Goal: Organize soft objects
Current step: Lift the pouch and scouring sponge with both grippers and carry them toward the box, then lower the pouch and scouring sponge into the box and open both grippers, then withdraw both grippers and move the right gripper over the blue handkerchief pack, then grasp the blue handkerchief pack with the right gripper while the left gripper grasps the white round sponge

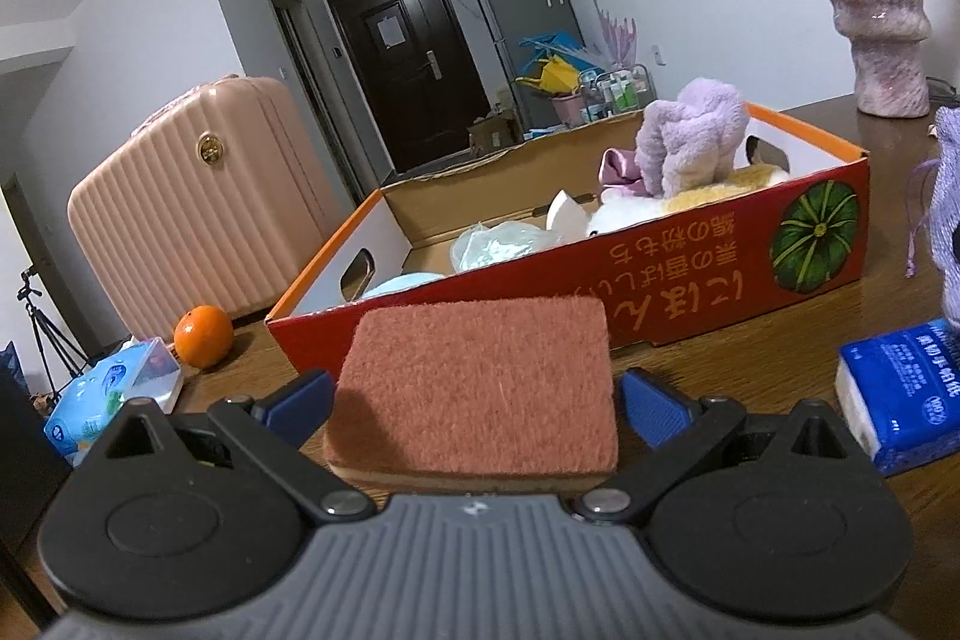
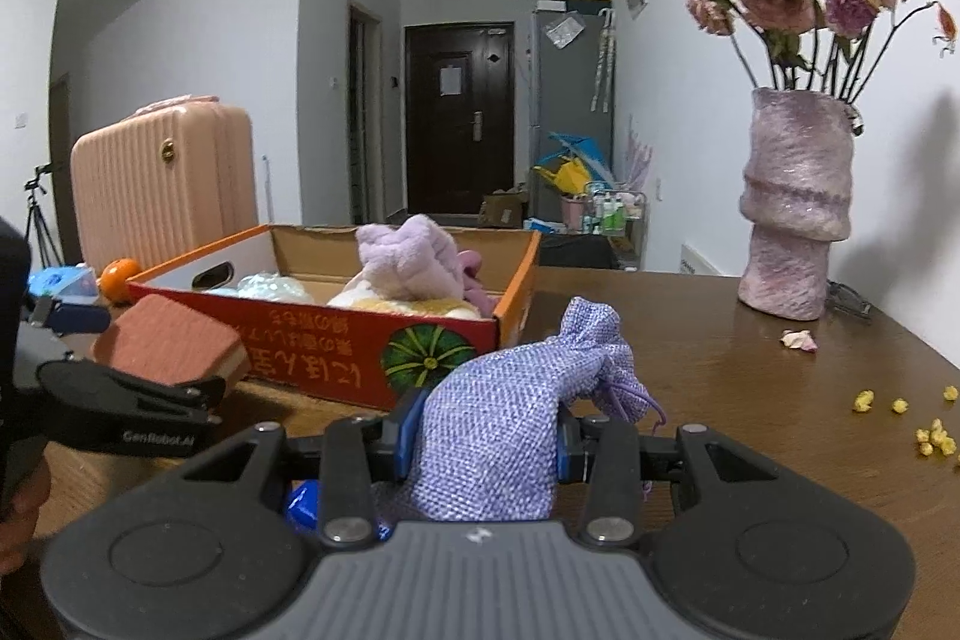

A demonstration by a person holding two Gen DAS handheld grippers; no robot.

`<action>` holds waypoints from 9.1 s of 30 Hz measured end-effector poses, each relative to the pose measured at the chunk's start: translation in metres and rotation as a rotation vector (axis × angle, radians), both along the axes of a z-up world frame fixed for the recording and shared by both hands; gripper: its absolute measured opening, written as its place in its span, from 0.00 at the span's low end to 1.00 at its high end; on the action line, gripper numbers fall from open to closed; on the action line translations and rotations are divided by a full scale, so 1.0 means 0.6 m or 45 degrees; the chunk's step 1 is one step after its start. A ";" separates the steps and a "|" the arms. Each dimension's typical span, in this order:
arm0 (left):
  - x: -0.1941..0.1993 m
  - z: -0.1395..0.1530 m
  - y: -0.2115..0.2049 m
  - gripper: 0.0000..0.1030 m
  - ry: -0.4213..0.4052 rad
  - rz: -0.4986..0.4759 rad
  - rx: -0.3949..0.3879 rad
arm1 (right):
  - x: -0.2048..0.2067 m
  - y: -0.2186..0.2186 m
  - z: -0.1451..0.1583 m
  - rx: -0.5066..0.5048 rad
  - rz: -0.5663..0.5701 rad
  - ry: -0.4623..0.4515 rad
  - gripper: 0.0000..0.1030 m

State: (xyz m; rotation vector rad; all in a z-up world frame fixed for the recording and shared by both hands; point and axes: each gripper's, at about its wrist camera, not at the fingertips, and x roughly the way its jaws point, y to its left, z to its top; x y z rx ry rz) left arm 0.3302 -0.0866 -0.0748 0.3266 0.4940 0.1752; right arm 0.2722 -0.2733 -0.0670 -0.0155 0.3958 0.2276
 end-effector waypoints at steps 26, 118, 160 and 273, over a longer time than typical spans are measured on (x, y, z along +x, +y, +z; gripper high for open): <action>0.022 0.020 0.124 1.00 0.117 -0.071 -0.470 | 0.008 -0.008 -0.010 0.011 -0.060 0.009 0.38; 0.209 0.095 0.179 0.98 -0.186 -0.048 -0.451 | 0.303 0.226 0.043 -0.127 0.026 -0.031 0.39; 0.133 0.126 0.211 1.00 -0.232 -0.037 -0.502 | 0.202 0.177 0.075 -0.055 -0.025 -0.158 1.00; 0.007 0.020 0.177 1.00 0.129 -0.085 -0.428 | 0.052 0.134 -0.014 0.000 -0.107 0.114 0.70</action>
